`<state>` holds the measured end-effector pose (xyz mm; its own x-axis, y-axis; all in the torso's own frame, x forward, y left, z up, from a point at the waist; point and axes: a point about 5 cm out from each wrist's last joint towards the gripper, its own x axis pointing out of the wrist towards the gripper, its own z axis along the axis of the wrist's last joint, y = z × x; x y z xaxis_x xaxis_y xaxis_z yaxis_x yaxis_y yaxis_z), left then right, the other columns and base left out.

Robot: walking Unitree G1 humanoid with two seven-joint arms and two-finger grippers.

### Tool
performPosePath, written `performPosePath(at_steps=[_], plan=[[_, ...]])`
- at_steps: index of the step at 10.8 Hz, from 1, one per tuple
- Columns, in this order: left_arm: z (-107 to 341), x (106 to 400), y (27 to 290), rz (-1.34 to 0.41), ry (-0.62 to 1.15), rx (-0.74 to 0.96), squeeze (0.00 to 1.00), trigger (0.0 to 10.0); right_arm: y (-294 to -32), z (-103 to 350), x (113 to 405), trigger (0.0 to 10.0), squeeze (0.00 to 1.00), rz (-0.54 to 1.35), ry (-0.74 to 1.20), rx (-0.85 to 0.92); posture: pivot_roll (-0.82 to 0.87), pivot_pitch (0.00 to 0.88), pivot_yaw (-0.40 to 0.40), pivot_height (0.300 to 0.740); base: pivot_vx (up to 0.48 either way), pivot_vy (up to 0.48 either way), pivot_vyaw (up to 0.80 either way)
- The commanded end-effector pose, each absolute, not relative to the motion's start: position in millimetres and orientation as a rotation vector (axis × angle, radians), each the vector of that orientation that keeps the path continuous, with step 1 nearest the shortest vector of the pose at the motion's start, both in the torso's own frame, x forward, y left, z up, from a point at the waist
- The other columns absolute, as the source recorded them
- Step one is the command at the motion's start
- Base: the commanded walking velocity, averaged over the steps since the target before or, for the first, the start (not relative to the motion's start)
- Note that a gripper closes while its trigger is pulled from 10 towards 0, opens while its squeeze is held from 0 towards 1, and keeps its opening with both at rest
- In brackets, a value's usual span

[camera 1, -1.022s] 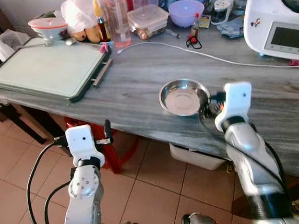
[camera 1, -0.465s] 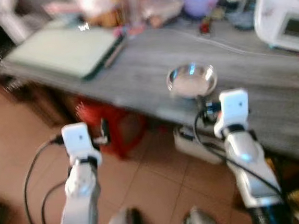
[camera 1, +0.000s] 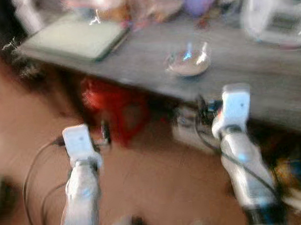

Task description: Setting the table

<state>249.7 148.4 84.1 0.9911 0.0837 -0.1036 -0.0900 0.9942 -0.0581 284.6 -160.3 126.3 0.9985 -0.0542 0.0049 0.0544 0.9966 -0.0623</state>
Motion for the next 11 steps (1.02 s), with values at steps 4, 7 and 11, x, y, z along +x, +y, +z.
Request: performPosePath(at_steps=[4,7,11], plan=[[77,254,153,0.107,0.129,-0.089,0.00,10.0,-157,116,280,10.0,0.00,-0.029,0.011,0.008,-0.02,0.056,0.039,0.740,-0.326,0.000,-0.20],[86,254,153,0.091,0.093,-0.094,0.00,10.0,-162,127,284,10.0,0.00,-0.015,-0.030,-0.028,-0.01,0.078,0.025,0.740,-0.280,0.000,-0.80],[97,250,143,-0.018,0.023,-0.114,0.00,10.0,-155,137,289,10.0,0.00,0.012,-0.078,-0.037,-0.02,0.088,0.034,0.740,-0.067,0.000,-0.60]])
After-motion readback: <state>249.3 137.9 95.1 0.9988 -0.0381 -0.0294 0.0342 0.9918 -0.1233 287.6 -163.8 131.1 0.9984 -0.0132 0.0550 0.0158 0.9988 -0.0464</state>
